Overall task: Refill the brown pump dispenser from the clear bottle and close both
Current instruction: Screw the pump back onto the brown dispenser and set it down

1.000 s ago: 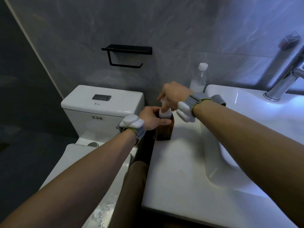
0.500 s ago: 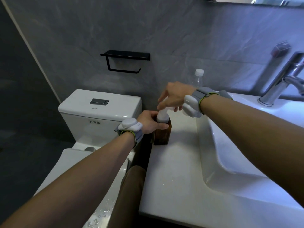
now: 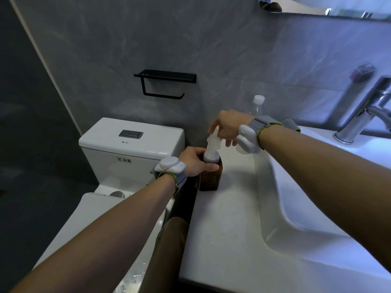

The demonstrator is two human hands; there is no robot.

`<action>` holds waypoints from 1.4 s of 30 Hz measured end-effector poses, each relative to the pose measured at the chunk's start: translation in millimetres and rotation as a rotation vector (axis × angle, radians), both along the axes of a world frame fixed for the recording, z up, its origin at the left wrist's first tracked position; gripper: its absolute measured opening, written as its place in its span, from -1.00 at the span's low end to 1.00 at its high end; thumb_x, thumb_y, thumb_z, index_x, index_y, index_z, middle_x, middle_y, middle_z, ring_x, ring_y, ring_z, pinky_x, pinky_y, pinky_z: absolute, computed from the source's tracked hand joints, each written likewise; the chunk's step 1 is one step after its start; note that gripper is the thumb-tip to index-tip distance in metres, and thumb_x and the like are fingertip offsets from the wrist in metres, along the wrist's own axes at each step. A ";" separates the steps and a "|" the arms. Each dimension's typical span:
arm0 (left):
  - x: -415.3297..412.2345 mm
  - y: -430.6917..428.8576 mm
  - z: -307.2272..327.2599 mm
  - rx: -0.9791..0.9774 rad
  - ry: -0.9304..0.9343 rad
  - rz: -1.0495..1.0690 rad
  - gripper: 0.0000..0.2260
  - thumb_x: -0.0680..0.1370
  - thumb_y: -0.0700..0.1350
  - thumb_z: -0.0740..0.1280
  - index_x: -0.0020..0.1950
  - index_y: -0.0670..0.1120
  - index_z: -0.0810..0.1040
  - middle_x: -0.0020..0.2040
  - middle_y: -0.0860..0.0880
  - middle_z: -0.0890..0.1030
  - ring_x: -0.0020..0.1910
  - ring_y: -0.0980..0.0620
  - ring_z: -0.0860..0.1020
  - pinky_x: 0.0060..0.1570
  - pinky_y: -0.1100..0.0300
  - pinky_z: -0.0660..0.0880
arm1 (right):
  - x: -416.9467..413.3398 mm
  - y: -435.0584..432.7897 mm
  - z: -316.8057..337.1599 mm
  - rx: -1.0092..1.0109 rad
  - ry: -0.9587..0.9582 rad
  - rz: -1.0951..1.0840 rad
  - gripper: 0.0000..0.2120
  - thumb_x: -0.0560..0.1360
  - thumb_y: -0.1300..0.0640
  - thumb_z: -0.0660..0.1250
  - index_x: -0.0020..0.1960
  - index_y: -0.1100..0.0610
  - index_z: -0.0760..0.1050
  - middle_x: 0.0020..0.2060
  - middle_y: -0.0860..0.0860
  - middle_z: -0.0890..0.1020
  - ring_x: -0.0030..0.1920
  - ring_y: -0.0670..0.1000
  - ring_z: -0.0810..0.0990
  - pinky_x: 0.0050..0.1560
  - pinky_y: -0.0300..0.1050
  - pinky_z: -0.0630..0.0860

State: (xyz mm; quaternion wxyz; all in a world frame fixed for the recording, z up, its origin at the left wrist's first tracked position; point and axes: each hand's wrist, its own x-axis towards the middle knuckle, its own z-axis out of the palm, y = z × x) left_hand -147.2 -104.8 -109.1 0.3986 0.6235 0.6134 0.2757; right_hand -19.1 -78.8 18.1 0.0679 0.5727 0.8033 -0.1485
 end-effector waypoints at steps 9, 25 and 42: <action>0.0 -1.9 2.4 -0.005 0.007 -0.013 -0.46 0.32 -0.01 0.56 0.28 -0.03 0.56 0.15 0.00 0.64 0.14 0.02 0.57 0.19 0.12 0.47 | -11.4 -7.3 7.5 -0.088 -0.045 0.097 -0.59 0.42 0.08 0.48 0.26 0.03 0.56 -0.09 0.05 0.70 -0.31 -0.09 0.61 -0.12 -0.15 0.62; -0.8 -2.5 3.0 -0.010 -0.026 -0.014 -0.47 0.33 -0.02 0.56 0.28 0.00 0.57 0.17 0.01 0.64 0.16 0.03 0.57 0.15 0.19 0.45 | -21.1 6.5 -29.7 0.094 0.100 -0.152 -0.60 0.60 -0.10 0.13 -0.24 0.17 0.40 -0.18 0.15 0.49 -0.15 0.14 0.50 -0.06 -0.01 0.48; 2.0 -4.3 6.6 -0.001 -0.015 -0.009 -0.49 0.34 -0.06 0.57 0.27 -0.05 0.58 0.08 0.00 0.63 0.05 0.06 0.56 0.08 0.20 0.43 | -9.0 -16.5 9.9 0.051 -0.126 0.168 -0.55 0.51 0.35 0.29 0.34 0.02 0.49 0.31 0.05 0.52 0.24 0.09 0.51 0.06 -0.20 0.40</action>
